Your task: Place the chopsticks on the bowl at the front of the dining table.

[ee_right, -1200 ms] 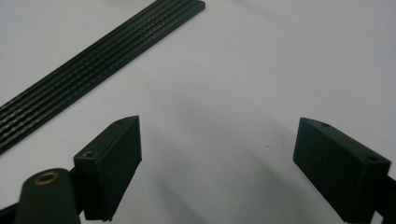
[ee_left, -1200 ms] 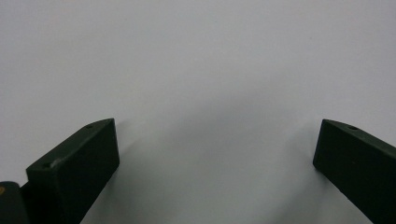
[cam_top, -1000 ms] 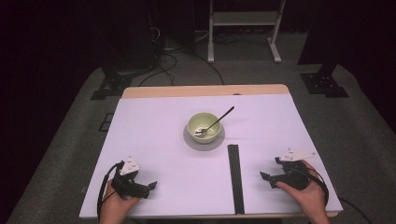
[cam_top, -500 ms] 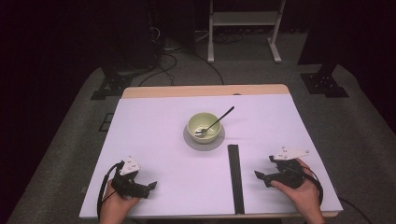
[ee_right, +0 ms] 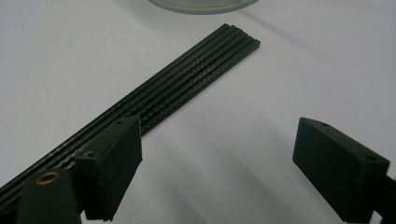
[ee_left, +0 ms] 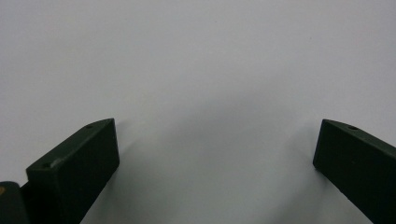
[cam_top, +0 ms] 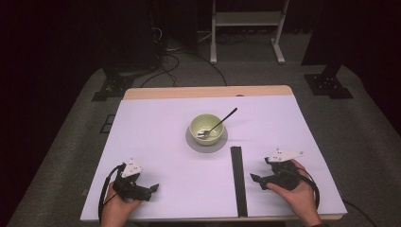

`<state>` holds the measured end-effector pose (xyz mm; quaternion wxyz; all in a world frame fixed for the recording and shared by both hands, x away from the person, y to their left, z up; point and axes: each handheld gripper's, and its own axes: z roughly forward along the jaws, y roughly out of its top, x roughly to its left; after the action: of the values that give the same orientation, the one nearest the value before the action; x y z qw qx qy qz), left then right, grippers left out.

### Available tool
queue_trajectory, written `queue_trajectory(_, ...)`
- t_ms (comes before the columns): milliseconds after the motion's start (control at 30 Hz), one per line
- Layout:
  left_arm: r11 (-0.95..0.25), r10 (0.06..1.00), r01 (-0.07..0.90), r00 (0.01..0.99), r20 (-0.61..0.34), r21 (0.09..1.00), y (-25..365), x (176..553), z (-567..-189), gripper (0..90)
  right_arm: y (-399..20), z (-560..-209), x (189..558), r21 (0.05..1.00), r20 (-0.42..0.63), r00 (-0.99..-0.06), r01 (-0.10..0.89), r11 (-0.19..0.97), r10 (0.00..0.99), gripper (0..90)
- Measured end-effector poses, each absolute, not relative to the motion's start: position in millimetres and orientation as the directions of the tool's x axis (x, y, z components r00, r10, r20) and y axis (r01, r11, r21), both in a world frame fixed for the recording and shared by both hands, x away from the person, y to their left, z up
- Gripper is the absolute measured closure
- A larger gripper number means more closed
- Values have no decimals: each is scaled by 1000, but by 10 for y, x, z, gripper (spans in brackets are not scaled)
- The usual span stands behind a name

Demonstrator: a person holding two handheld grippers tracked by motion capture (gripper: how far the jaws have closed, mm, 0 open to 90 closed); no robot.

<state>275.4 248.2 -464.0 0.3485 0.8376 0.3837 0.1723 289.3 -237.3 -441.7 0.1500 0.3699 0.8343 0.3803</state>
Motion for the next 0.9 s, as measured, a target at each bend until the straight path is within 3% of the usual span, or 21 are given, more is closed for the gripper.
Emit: queue_trajectory(900,-463,763,523,646,21,716,2482,2754,-4641,0,-2059,-4515,2936,708,13,-732,488,511,681,144)
